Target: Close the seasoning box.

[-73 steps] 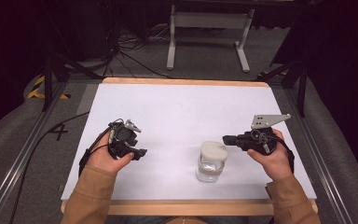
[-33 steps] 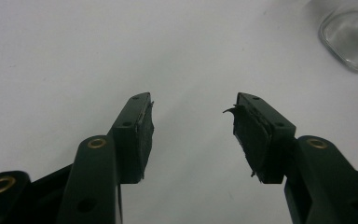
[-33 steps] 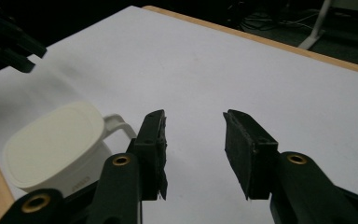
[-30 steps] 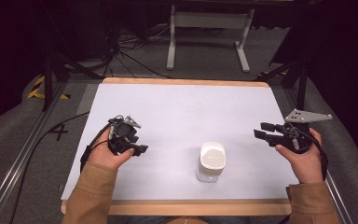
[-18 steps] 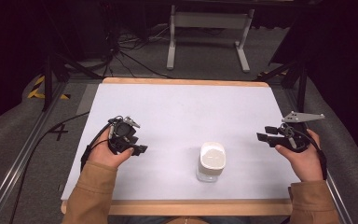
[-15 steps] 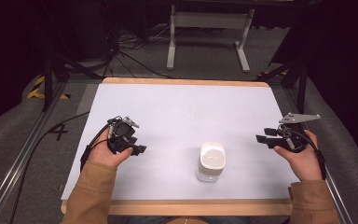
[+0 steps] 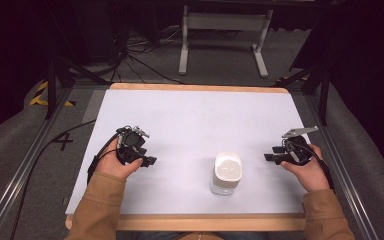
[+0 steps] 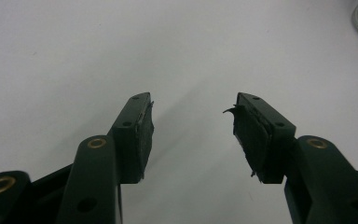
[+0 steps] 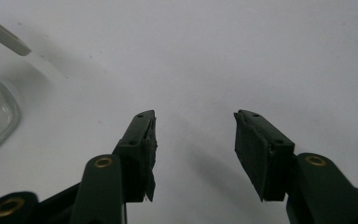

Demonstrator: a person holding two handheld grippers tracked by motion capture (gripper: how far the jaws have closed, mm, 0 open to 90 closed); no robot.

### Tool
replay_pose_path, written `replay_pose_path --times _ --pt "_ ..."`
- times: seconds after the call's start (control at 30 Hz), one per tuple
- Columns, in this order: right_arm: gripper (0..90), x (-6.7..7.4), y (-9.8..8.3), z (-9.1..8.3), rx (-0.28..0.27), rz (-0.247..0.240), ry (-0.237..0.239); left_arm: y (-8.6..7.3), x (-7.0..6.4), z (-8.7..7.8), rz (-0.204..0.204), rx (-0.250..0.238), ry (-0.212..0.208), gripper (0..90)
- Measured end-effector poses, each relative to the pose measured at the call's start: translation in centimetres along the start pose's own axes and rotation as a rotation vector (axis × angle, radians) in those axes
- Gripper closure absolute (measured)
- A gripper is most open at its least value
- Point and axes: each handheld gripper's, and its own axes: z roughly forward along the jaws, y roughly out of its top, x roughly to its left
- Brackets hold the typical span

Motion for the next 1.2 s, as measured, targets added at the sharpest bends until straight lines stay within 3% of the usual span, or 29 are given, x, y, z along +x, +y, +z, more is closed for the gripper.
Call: replay_pose_path --times 0.3,0.53,1.2 --pt "47.6 0.4 -0.3 1.6 0.055 -0.043 0.028 -0.3 0.7 1.3 -0.017 0.036 -0.008 47.6" --pt "46.2 0.9 -0.4 2.4 0.082 -0.074 0.033 -0.3 0.6 1.4 -0.015 0.041 -0.009 47.1" --pt "44.5 1.0 -0.5 2.9 0.057 -0.075 0.024 -0.2 0.5 1.3 -0.012 0.037 -0.006 46.6"
